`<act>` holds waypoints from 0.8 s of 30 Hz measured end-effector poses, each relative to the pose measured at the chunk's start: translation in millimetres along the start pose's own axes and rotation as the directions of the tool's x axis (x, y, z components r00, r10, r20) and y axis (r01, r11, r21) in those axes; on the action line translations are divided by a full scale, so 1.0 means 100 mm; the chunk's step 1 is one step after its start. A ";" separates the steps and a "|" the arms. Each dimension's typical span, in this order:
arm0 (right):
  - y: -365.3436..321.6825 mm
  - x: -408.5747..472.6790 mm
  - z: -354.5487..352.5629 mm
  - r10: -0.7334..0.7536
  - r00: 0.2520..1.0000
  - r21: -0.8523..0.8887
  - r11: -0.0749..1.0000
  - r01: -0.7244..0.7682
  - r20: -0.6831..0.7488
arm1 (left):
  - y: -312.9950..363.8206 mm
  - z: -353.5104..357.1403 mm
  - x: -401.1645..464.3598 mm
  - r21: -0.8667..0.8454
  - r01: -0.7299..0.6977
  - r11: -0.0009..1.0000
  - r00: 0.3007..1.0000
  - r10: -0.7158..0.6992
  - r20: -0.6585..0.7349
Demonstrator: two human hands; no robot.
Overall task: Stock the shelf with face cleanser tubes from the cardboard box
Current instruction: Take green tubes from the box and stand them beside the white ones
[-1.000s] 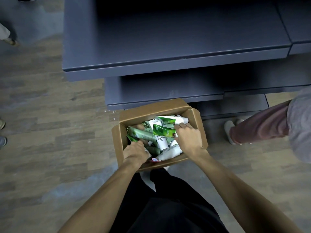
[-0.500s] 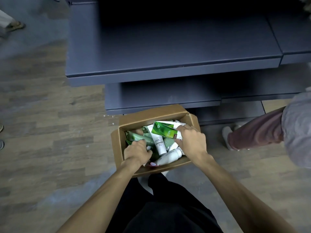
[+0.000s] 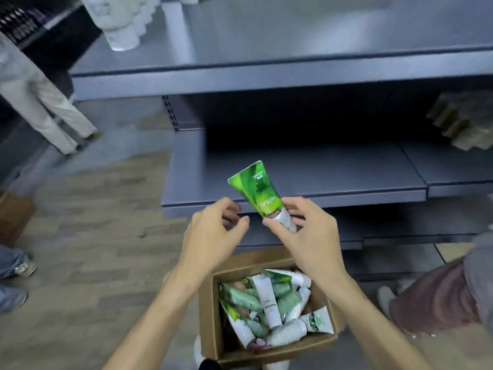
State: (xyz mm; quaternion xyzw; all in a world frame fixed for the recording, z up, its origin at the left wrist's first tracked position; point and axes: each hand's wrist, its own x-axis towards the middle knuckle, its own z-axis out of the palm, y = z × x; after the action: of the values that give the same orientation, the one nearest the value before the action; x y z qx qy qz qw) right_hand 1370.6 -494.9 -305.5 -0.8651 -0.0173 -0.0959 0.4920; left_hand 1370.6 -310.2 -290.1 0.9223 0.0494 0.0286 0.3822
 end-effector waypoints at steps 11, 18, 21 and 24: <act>-1.62 0.78 -0.34 -0.363 0.921 0.096 0.921 0.378 -0.144 | 1.02 -1.52 0.35 0.302 -0.306 0.903 0.862 0.397 -0.315; -2.35 1.37 -0.28 -0.510 0.841 -0.135 0.860 0.493 -0.182 | 1.29 -2.11 0.70 0.469 -0.265 0.843 0.806 0.460 -0.373; -2.52 1.59 -0.14 -0.498 0.853 -0.229 0.858 0.459 -0.157 | 1.29 -2.20 0.85 0.505 -0.235 0.830 0.812 0.453 -0.367; -2.58 1.78 0.03 -0.429 0.899 -0.275 0.877 0.393 -0.085 | 1.24 -2.21 0.98 0.545 -0.208 0.812 0.825 0.445 -0.348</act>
State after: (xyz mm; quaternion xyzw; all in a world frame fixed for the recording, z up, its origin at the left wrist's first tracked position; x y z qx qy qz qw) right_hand 1513.5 -371.3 -55.6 -0.8877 -0.1532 -0.2616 0.3466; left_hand 1456.2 -230.9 -45.2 0.9479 -0.0200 0.3002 0.1048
